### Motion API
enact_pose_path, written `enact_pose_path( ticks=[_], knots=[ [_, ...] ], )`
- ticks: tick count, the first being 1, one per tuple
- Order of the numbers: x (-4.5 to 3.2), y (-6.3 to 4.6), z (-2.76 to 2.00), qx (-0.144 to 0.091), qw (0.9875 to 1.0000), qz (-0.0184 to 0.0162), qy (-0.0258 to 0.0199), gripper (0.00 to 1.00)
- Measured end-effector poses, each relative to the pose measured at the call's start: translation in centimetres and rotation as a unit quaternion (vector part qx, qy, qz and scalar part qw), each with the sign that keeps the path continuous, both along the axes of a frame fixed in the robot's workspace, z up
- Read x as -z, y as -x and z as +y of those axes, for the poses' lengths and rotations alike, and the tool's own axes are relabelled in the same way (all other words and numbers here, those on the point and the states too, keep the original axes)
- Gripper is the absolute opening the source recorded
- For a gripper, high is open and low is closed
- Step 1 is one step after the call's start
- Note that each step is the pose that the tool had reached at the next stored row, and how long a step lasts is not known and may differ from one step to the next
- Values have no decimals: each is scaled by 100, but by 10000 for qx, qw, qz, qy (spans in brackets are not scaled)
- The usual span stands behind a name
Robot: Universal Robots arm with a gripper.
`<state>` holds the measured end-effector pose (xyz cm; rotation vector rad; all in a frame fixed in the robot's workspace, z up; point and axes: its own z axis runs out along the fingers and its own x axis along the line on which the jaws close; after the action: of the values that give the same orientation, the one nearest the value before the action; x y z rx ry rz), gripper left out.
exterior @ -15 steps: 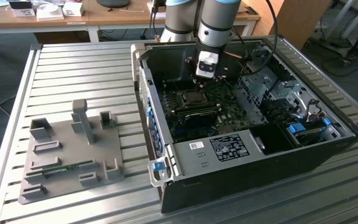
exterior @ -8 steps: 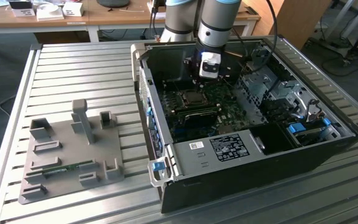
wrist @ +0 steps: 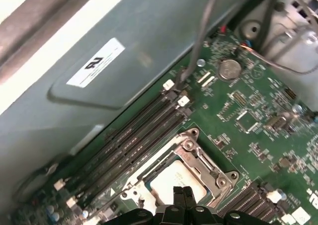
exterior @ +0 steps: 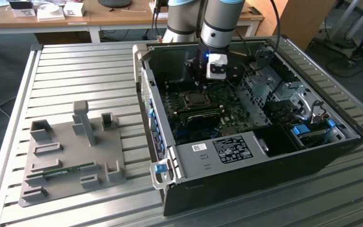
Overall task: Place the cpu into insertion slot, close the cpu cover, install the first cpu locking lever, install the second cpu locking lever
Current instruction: 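Close the cpu cover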
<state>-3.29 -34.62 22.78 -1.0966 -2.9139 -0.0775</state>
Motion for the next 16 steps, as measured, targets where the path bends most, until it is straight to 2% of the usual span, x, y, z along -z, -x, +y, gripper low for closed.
enact_pose_path(
  ticks=[3, 16],
  knots=[
    [0, 0, 0, -247, 9997, 0, 1, 11],
    [0, 0, 0, -329, 9995, 0, 0, 11]
  ],
)
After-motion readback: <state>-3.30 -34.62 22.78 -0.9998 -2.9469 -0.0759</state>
